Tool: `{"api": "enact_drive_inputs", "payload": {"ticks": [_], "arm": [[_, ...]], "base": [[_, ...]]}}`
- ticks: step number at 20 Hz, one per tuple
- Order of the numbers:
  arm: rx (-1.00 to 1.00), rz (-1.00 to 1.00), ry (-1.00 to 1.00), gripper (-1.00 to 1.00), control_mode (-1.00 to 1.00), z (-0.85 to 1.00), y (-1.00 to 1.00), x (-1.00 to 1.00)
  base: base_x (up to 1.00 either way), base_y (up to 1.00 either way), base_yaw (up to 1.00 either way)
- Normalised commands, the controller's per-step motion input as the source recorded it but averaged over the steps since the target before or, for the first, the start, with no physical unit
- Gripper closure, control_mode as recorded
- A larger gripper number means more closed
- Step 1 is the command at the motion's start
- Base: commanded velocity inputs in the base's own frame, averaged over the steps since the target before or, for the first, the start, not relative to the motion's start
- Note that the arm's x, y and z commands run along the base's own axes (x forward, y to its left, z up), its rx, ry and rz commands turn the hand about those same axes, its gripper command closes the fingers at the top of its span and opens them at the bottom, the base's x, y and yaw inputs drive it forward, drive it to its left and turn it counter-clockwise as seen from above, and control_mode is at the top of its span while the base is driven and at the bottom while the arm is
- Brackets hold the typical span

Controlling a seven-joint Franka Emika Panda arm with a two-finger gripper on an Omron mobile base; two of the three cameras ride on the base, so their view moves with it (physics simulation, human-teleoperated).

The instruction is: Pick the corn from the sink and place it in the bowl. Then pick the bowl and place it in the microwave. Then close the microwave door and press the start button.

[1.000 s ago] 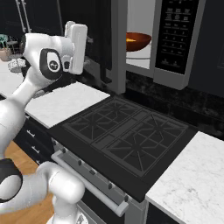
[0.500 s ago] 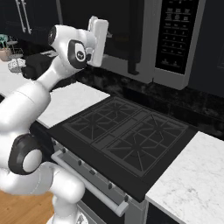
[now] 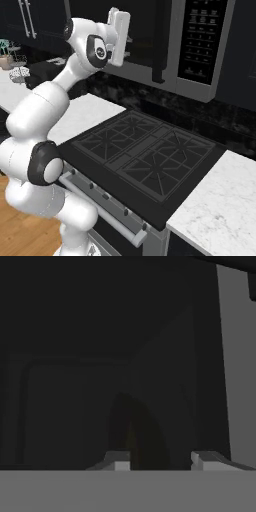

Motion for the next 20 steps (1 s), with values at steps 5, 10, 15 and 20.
{"api": "enact_drive_inputs", "payload": {"ticks": [5,10,15,20], "arm": [[0.0,0.0,0.0,-1.0,-1.0,0.02,0.0,-0.71],[0.0,0.0,0.11,-1.0,-1.0,0.26,0.0,-1.0],[-0.07,0.02,0.31,-1.0,-1.0,0.01,0.0,-0.85],[-0.18,0.15,0.25,1.0,-1.0,-0.08,0.0,-0.97]], "base": [[0.0,0.0,0.0],[0.0,0.0,0.0],[0.0,0.0,0.0],[0.0,0.0,0.0]]}}
